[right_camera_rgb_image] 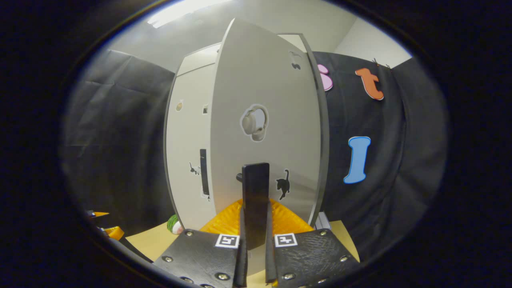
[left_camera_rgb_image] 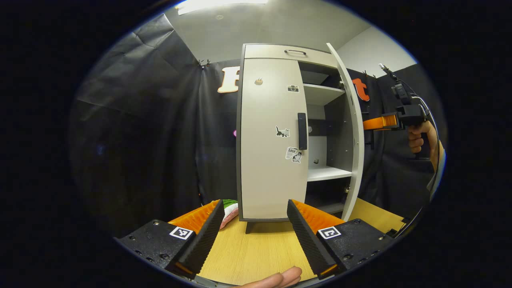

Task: Open the right door of the double-door shoe cabinet with the right hand, and open the left door with the left hand.

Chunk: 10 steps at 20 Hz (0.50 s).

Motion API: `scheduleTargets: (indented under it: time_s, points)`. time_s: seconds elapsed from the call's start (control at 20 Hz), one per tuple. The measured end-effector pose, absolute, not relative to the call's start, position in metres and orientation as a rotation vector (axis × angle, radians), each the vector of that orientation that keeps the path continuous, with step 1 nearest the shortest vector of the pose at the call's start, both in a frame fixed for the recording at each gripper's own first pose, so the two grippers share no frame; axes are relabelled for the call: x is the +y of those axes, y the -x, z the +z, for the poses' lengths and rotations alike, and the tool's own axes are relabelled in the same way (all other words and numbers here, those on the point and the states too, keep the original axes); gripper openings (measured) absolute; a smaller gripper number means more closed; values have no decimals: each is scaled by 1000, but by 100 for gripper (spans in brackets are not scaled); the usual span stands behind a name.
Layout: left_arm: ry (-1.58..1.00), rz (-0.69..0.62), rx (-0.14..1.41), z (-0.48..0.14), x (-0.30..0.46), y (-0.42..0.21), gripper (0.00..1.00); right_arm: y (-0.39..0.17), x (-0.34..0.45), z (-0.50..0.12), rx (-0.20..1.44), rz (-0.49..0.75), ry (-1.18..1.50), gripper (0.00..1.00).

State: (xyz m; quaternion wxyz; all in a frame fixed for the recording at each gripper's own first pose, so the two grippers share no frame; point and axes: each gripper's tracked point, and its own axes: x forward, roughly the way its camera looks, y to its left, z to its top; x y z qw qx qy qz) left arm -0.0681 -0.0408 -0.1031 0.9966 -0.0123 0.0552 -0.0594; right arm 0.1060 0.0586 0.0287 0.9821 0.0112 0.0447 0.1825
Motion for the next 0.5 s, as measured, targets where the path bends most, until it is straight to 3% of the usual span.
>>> scheduleTargets:
  time_s: [0.5]
  points:
    - [24, -129, 142, -116, -46, 66, 98, -93, -2, 30, 48, 379, -76, 17]
